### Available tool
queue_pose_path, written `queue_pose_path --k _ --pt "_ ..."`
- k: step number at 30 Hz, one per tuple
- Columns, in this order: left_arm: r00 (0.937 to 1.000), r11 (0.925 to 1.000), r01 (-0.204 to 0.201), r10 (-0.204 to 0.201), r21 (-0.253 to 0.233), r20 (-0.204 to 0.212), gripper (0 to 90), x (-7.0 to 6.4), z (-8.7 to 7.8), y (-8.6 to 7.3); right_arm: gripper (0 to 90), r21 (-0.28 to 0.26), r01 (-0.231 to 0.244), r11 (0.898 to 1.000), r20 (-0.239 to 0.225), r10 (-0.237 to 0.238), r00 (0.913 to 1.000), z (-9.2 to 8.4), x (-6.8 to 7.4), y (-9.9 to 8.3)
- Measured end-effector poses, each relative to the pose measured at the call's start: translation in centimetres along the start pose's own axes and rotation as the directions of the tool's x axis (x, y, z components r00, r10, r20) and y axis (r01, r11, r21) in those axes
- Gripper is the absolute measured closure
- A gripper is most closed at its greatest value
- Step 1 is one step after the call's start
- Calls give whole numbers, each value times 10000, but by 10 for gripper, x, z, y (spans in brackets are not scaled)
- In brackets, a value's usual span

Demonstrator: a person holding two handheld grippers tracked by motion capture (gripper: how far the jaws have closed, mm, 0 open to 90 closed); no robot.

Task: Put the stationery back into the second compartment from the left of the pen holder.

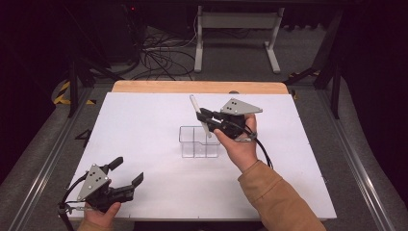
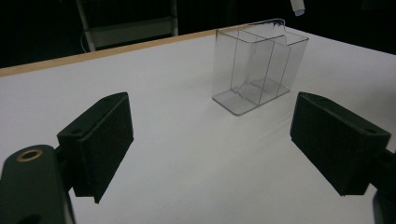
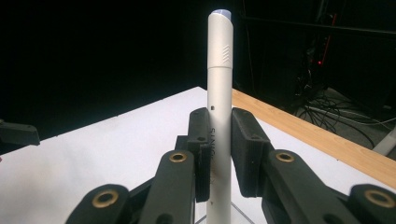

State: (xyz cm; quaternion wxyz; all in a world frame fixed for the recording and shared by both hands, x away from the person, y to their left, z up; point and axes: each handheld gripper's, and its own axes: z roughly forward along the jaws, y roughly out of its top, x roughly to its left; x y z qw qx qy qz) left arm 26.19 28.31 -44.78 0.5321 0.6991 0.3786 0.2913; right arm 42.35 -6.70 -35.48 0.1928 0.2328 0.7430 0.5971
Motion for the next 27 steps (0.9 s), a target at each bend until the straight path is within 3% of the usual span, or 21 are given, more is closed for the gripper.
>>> queue_pose_path --k 27 --pt "10000 10000 22 -22 -17 -10 141 1 -1 0 788 164 -543 9984 -212 546 9983 31 -5 -24"
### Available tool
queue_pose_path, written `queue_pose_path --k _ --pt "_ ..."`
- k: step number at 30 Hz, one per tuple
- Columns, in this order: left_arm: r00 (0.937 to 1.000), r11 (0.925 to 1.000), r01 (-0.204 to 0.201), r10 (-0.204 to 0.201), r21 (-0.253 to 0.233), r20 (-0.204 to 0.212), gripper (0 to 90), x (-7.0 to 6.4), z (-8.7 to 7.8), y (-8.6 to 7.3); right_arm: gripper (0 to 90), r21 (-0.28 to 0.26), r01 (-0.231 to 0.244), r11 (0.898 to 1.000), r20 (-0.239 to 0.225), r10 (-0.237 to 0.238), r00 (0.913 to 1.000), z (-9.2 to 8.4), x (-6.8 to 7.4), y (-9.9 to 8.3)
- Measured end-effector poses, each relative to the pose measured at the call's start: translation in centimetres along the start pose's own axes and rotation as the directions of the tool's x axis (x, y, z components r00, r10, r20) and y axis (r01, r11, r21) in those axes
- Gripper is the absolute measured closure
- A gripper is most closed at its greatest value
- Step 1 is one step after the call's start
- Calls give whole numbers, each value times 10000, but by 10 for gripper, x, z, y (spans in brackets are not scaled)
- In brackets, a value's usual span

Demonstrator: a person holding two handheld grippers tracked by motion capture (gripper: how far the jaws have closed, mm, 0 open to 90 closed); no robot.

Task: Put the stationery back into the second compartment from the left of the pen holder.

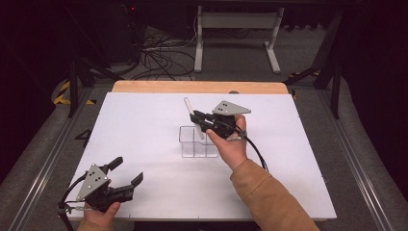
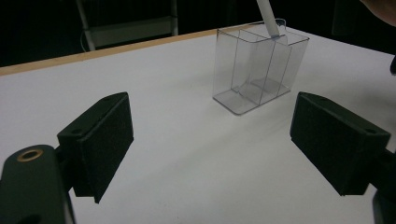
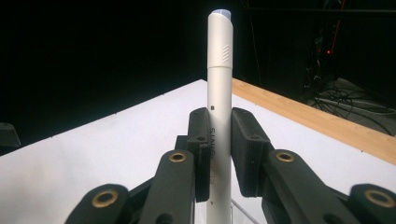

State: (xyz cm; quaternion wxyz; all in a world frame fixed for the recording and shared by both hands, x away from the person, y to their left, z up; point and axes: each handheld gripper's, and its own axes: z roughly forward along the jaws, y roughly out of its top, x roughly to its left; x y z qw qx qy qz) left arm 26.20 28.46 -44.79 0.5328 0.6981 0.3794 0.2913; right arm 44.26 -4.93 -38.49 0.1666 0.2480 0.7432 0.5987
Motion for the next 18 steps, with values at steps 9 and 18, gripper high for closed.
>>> queue_pose_path --k 9,18 --pt "10000 10000 -18 18 32 32 141 0 1 0 786 168 -137 9998 3 137 9999 -1 1 -9" --pt "10000 10000 17 -17 -5 -7 142 0 0 0 477 -78 -15 10000 392 18 9992 -7 3 -6"
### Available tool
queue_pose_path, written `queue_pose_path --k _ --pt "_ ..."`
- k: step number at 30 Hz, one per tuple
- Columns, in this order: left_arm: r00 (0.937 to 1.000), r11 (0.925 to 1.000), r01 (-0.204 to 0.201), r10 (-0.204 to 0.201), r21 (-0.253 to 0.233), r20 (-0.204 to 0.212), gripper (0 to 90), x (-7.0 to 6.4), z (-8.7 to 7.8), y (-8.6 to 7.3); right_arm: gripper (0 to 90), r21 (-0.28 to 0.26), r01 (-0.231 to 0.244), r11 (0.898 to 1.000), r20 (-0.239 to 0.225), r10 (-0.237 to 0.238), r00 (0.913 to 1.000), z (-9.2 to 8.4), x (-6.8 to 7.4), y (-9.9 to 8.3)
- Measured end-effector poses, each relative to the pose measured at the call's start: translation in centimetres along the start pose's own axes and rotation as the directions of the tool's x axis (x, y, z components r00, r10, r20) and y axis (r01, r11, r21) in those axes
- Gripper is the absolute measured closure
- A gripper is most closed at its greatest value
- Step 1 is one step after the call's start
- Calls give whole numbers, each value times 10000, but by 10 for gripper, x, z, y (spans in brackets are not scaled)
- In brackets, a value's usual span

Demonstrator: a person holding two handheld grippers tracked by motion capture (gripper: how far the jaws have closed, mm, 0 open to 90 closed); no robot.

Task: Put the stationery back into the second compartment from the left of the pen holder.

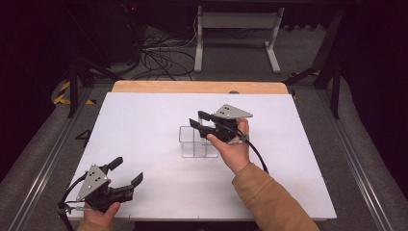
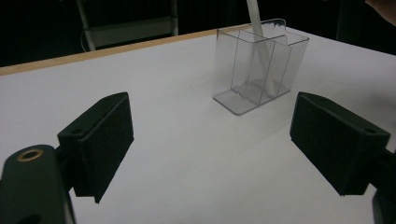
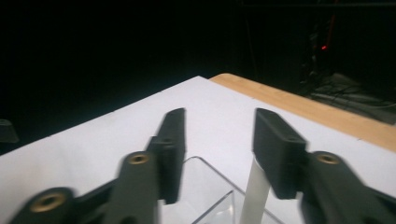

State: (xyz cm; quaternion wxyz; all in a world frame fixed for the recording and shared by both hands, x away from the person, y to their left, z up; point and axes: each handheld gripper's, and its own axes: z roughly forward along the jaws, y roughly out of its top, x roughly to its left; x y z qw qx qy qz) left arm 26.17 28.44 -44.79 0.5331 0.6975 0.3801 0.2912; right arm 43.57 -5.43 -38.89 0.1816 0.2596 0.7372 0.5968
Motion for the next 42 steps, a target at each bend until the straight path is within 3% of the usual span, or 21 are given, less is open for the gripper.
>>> queue_pose_path --k 4,13,27,32,36,42 --pt "10000 10000 -12 12 -1 -4 142 0 0 0 411 131 310 9994 345 -315 9989 -8 -2 3" --pt "10000 10000 5 -5 -15 -23 142 0 -1 0 349 209 774 9968 483 -783 9958 -33 -2 12" --pt "10000 10000 -14 14 -22 -42 142 -1 0 0 293 135 1286 9916 287 -1290 9912 -76 -2 17" --pt "10000 10000 10 -10 4 -64 142 -1 0 0 289 12 1210 9927 -69 -1210 9926 -94 -6 14" --pt "10000 10000 27 -27 -2 -51 142 -1 0 0 280 -51 1625 9867 119 -1624 9866 -107 -9 12" --pt "10000 10000 28 -28 -4 -53 142 -1 0 0 274 -41 1717 9851 -125 -1717 9851 -120 -16 3"
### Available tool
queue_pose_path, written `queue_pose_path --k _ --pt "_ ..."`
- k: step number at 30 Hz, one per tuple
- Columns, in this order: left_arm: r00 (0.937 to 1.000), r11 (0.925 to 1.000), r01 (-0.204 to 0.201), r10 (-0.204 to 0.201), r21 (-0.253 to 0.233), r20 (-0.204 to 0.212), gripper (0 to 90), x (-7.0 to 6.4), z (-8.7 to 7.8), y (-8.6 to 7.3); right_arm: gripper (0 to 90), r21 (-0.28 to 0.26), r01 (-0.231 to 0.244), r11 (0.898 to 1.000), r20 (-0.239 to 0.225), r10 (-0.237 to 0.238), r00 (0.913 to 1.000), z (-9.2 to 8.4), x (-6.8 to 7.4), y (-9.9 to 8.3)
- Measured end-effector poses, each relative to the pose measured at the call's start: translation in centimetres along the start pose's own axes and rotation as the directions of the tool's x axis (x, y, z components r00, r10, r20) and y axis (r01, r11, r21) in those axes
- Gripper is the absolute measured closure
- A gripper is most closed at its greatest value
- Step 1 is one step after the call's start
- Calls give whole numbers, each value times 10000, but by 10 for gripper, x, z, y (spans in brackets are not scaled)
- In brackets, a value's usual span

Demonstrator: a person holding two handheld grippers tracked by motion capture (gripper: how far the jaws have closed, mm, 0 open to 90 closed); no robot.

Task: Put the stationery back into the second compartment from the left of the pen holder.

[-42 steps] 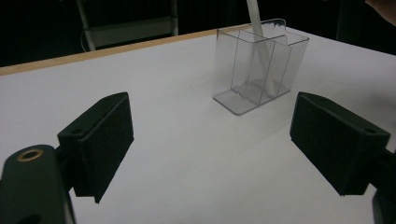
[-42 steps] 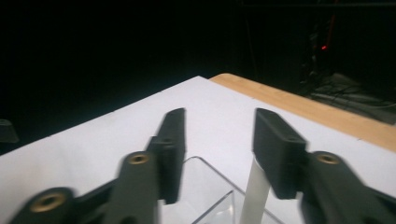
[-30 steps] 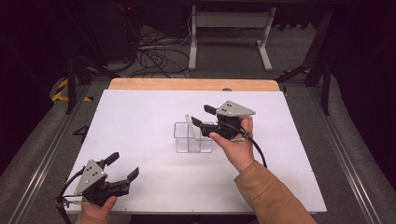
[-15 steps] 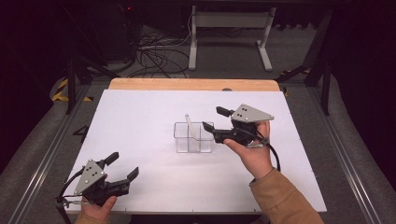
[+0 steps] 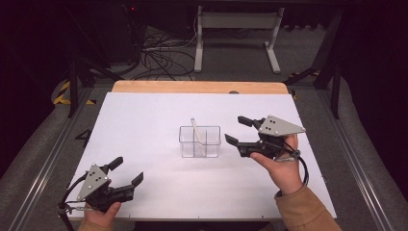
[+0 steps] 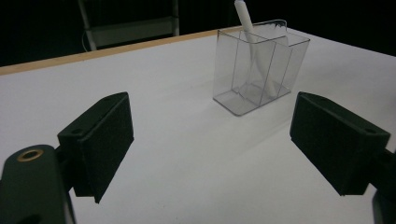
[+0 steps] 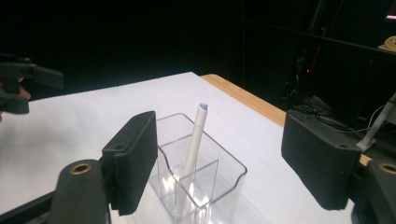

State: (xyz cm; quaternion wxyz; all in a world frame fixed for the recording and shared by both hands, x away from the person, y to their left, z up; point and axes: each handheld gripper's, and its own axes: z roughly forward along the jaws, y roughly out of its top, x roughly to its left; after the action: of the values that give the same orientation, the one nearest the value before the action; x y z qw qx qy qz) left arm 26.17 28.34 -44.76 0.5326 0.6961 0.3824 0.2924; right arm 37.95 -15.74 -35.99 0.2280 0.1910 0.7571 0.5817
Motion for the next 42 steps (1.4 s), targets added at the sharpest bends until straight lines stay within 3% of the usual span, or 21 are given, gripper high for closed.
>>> queue_pose_path --k 8,11,20,25,33,42 --pt "10000 10000 -12 13 -86 62 138 -1 0 0 232 161 -158 9997 76 157 9998 -20 -5 -20" --pt "9999 9999 -63 65 -116 144 133 -1 -1 0 227 638 -937 9936 220 925 9955 -26 -5 -28" --pt "9998 9998 -134 136 -143 158 132 -2 -1 1 165 473 -500 9976 179 492 9986 -41 -4 -49" --pt "9998 9998 -115 117 -143 153 132 -2 -1 1 145 158 -666 9977 151 663 9977 -49 -5 -62" --pt "9996 9997 -180 183 -156 198 131 -2 0 1 107 354 -605 9975 -26 607 9982 -57 -6 -84" --pt "9990 9993 -350 355 -159 283 128 -3 0 1 106 830 -946 9921 43 946 9955 -58 -4 -108"
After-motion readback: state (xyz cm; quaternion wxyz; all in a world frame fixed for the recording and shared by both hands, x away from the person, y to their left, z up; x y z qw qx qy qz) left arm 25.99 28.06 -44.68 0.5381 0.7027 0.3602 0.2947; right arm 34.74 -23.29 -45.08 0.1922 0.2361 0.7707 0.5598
